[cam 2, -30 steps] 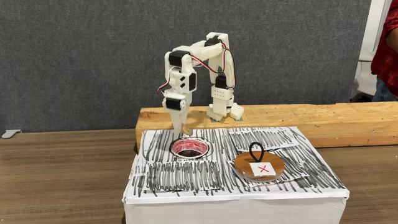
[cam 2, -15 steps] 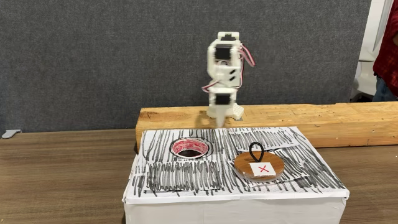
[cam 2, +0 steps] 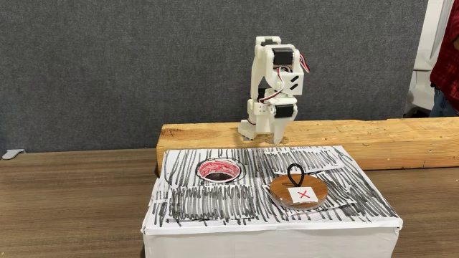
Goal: Pick the brown debris from the hole.
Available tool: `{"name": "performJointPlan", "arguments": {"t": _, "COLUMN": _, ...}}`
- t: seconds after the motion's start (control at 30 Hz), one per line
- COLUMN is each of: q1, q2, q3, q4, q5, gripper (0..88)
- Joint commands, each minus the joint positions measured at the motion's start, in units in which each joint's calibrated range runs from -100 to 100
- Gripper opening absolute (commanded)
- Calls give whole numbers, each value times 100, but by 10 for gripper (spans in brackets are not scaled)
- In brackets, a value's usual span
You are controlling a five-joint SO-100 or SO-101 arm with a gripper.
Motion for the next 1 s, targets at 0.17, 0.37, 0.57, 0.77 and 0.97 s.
{"name": "performJointPlan", "arguments": {"t": 0.17, "q1": 19, "q2": -259, "q3": -41, "q4": 47, "q5": -38, "gripper": 195}}
{"name": "performJointPlan", "arguments": {"t": 0.37, "q1": -18, "q2": -251, "q3": -41, "q4": 39, "q5": -43, "gripper": 220}}
{"name": "performJointPlan", "arguments": {"t": 0.57, "q1": -11, "q2": -242, "q3": -41, "q4": 39, "q5": -43, "gripper": 220}}
{"name": "performJointPlan", "arguments": {"t": 0.77, "q1": 19, "q2": -242, "q3": -41, "q4": 39, "q5": -43, "gripper": 220}}
{"name": "performJointPlan", "arguments": {"t": 0.97, "q1": 19, "q2": -242, "q3": -41, "q4": 39, "q5": -43, "gripper": 220}}
